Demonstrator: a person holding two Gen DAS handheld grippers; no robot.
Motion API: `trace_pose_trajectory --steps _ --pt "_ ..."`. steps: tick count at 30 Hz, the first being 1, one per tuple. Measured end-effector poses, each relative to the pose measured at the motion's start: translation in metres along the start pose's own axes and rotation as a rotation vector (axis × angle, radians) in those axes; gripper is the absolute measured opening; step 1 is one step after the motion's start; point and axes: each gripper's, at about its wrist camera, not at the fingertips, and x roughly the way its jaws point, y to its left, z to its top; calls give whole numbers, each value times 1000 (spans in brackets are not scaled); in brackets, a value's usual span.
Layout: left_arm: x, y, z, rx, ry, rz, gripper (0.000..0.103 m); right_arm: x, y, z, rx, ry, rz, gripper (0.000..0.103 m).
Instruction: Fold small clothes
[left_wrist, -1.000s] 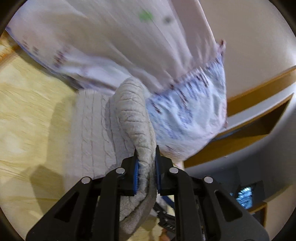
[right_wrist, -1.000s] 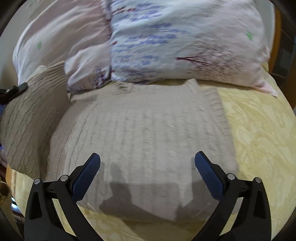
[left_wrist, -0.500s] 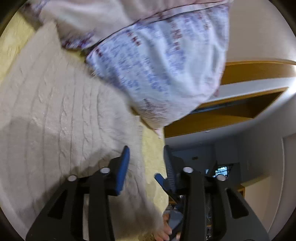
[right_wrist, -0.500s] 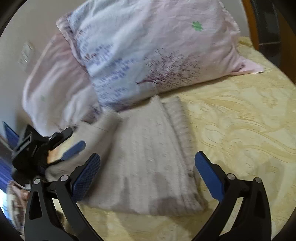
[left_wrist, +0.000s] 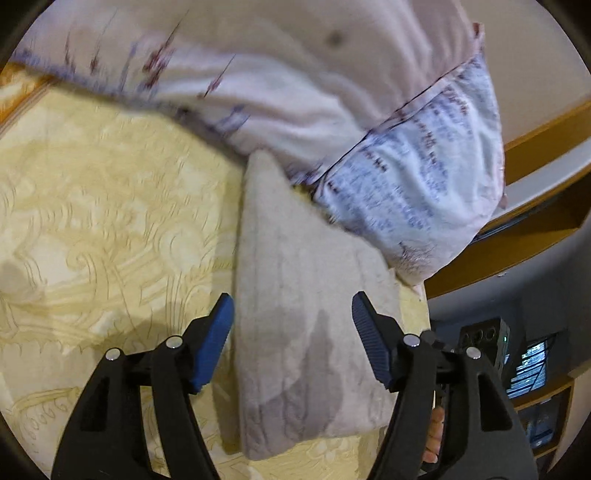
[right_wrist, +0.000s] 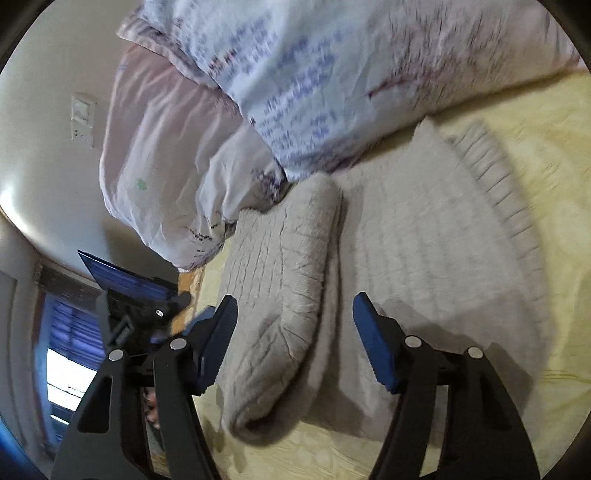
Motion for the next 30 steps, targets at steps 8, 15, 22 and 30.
trace_pose_trajectory --steps 8,15,22,30 --pt "24 3 -8 10 68 2 67 29 -4 4 53 69 19 56" --pt "33 6 -10 -1 85 -1 68 49 -7 12 76 68 23 23" --pt "30 1 -8 15 80 7 71 34 13 12 -37 -8 -50 16" --pt "31 -14 -14 62 87 0 73 -6 31 15 -159 -103 -172 16"
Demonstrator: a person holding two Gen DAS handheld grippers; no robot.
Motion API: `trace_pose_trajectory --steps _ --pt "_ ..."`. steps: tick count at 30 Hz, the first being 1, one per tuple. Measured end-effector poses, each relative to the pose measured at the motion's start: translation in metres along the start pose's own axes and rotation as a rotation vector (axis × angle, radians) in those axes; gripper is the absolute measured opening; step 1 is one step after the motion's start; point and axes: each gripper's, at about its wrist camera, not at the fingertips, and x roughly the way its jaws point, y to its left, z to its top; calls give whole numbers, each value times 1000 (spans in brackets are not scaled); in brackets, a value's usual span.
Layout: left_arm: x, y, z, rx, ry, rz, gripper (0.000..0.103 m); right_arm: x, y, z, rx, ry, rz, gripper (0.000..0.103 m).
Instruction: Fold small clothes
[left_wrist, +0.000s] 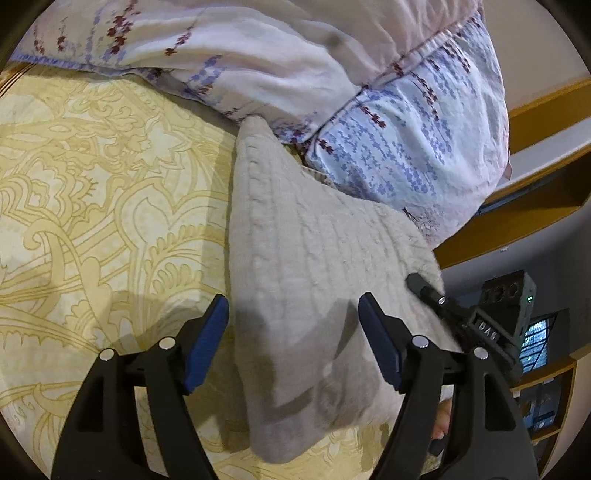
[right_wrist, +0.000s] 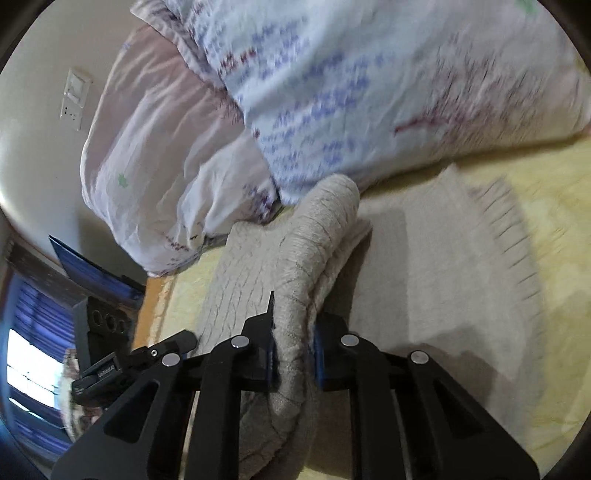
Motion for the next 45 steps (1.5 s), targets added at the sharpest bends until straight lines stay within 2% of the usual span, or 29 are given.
trace_pose_trajectory --steps 6,10,15,18,21,24,28,35,39,40,41,45 --pt "10 -15 -7 38 27 -18 73 -41 -16 12 -37 -99 -113 16" --pt "25 -28 -16 72 63 -26 73 -47 -49 11 18 -90 -147 16" --pt "36 -41 -23 112 80 -25 73 -47 -60 9 29 -92 -125 16" --pt "38 -44 -25 121 91 -25 73 -32 -76 6 64 -31 -165 18" --pt "38 -44 -30 135 103 -23 73 -36 -91 -2 140 -12 -117 25" --pt "37 -44 -33 143 110 -25 73 -53 -92 -6 147 -24 -123 34" --pt "37 -45 -38 155 120 -26 73 -79 -94 -21 184 -50 -33 36" --pt "38 -41 -48 141 142 -30 71 -93 -80 -47 158 -47 32 36" --pt "39 -38 -54 125 158 -42 59 -99 -74 -55 128 -59 43 34" --pt "39 -37 -55 120 165 -50 54 -98 -72 -57 115 -61 36 29" --pt "40 -36 -56 117 168 -52 49 -97 -70 -58 103 -63 25 12" --pt "38 -35 -57 124 158 -56 33 -112 -61 -58 72 -136 13 11"
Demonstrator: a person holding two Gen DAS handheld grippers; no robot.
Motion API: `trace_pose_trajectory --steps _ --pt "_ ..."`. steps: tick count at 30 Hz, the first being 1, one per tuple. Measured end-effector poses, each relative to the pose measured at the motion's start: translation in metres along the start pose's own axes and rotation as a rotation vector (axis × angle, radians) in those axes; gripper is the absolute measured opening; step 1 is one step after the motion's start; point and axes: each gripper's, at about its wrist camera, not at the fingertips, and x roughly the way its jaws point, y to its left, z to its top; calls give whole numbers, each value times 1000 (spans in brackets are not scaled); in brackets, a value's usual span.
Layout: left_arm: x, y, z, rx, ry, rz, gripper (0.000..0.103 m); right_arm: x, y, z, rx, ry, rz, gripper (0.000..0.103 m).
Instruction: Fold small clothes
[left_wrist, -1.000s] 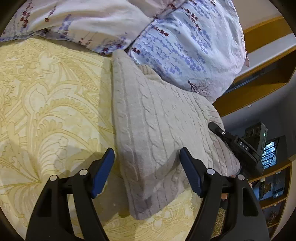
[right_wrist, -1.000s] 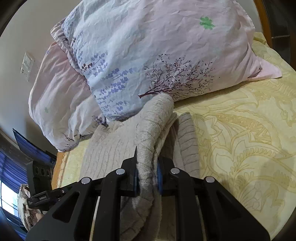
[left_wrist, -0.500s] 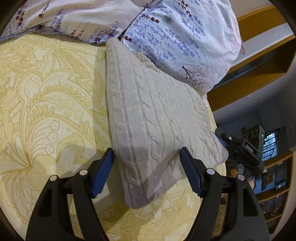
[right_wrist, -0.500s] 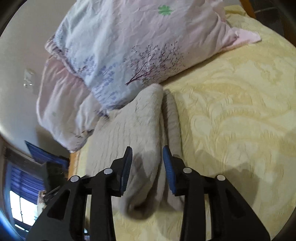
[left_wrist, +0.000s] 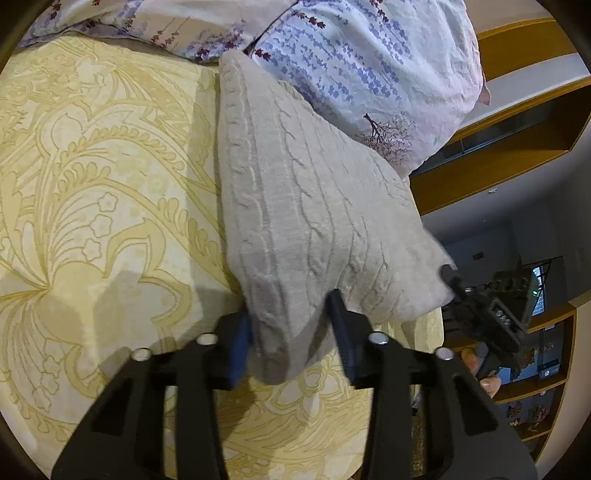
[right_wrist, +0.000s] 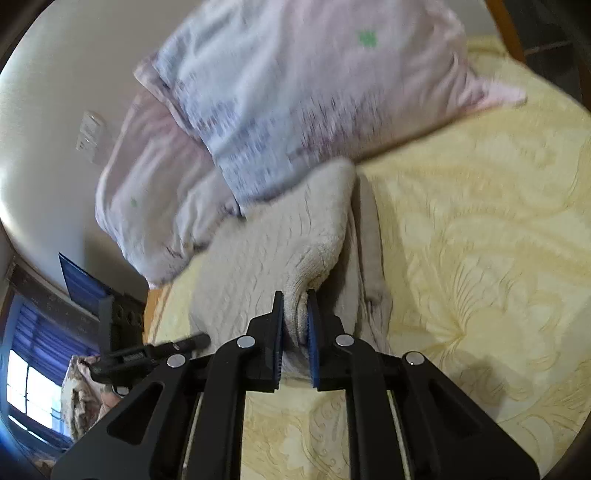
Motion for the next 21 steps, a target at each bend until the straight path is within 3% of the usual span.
trace_pose_trajectory --steps 3,8,10,13,15,16,17,18,20,21 --pt "-3 2 -2 10 0 -16 23 -11 4 0 -25 -42 -32 10" --pt "-7 4 -10 44 5 -13 17 9 -22 -17 10 53 -167 10" --pt "-6 4 -12 61 9 1 17 16 -32 -23 40 81 -169 10" --pt "-8 1 -11 83 15 15 25 15 -28 -19 23 95 -171 10" --pt "-13 -1 -8 92 -4 22 39 12 -23 -11 22 105 -162 16" --pt "-17 -2 -6 93 -19 21 54 11 -22 -7 31 107 -149 19" --pt "-21 -2 -3 86 -45 19 64 9 -21 0 44 101 -141 31" --pt "-25 -2 0 79 -59 16 67 7 -20 5 52 90 -137 47" --pt "-28 1 11 46 -69 -8 71 6 -18 22 76 57 -107 62" --pt "-28 3 16 27 -70 -12 71 8 -19 28 82 53 -98 62"
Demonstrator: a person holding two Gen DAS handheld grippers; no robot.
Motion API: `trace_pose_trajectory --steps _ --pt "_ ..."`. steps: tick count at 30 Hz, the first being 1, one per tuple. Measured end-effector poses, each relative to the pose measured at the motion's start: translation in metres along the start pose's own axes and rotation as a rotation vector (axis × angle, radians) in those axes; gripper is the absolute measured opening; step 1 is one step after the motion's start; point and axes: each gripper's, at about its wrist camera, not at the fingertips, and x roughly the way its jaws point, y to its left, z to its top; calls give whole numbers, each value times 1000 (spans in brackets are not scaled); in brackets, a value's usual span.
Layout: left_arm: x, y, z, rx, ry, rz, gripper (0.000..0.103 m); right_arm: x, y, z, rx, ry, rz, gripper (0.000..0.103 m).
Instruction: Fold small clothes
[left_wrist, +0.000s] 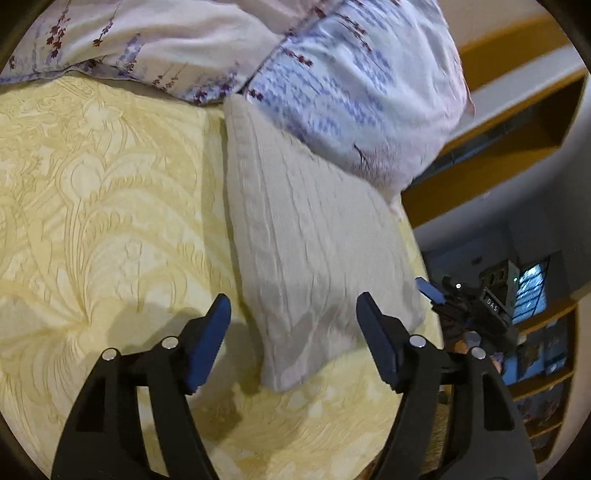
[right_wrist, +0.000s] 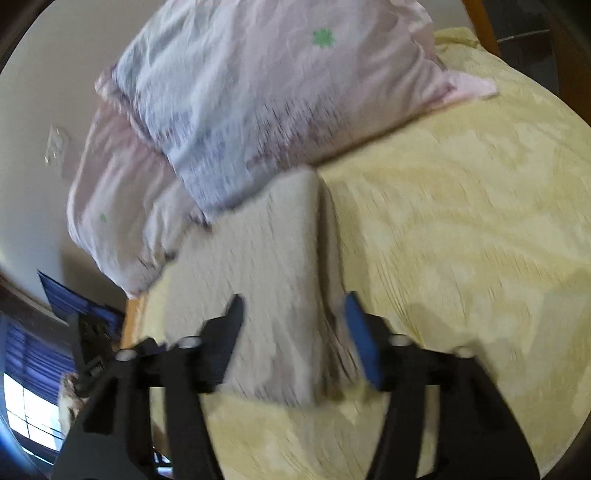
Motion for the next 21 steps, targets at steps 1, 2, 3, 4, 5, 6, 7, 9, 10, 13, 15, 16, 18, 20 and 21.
trace_pose_trajectory --steps 1,2,3,4,5,6,7,9,10,13,15,16,18,20,21 --pt "2 3 8 -26 -4 6 72 5 2 10 10 3 -1 62" --pt "4 5 14 -46 -5 10 72 12 5 20 13 9 -7 62" --pt "7 9 23 -80 -11 16 72 18 7 29 13 12 -15 62" --pt "10 11 29 -100 -13 14 72 26 9 40 16 15 -30 62" --pt "13 14 36 -125 -20 14 72 32 8 49 22 21 -35 62" --pt "15 16 43 -142 -31 21 72 38 7 57 33 29 -34 62" --pt "19 18 52 -154 -41 31 71 48 7 66 47 42 -42 61" --pt "26 23 70 -177 -63 56 70 61 4 77 60 54 -59 59" --pt "29 24 78 -188 -71 61 70 69 4 81 65 61 -70 58" --pt "40 30 100 -214 -83 72 65 87 2 87 81 99 -63 54" --pt "48 31 111 -221 -84 70 61 93 1 89 79 113 -71 52" --pt "52 33 115 -229 -80 61 56 97 1 89 76 122 -74 50" --pt "60 35 120 -240 -65 21 41 101 -1 87 73 134 -73 33" --pt "66 36 120 -235 -48 0 15 99 -2 86 54 116 -64 12" --pt "67 35 119 -229 -49 1 15 96 -1 86 45 100 -51 11"
